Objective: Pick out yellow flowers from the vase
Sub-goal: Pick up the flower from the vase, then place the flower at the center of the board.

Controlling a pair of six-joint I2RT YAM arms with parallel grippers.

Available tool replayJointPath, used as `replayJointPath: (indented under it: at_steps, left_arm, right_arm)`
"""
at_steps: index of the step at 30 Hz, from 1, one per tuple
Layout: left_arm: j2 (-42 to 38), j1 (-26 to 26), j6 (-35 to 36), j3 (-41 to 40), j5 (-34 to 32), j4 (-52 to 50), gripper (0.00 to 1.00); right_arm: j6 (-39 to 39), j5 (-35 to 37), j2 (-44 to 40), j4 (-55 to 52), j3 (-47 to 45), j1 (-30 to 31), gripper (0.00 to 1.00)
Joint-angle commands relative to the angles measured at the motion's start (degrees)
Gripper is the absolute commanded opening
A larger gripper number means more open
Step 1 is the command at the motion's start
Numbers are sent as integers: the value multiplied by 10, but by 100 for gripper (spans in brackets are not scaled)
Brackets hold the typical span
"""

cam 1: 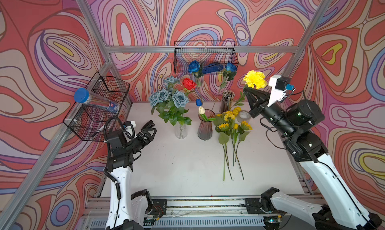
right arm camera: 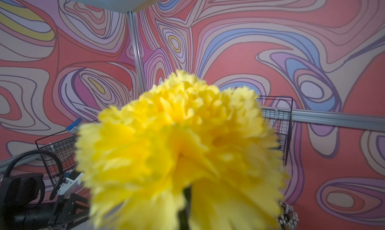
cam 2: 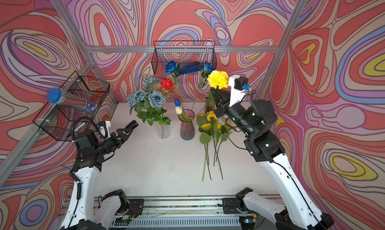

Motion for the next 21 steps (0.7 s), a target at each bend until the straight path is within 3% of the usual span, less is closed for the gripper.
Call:
replayJointPath:
  at_steps: [1, 4, 15, 21]
  left_arm:
    - [0, 4, -3, -9, 7, 13, 77]
    - [-2, 4, -3, -10, 5, 13, 77]
    - [1, 4, -1, -10, 3, 13, 77]
    - [8, 4, -4, -10, 6, 32, 77]
  right_arm:
    - [7, 70, -29, -101, -23, 2, 0]
    - [17, 115, -38, -162, -38, 3, 0]
    - [51, 103, -16, -230, -78, 2, 0]
    - [61, 77, 37, -266, -57, -1, 0]
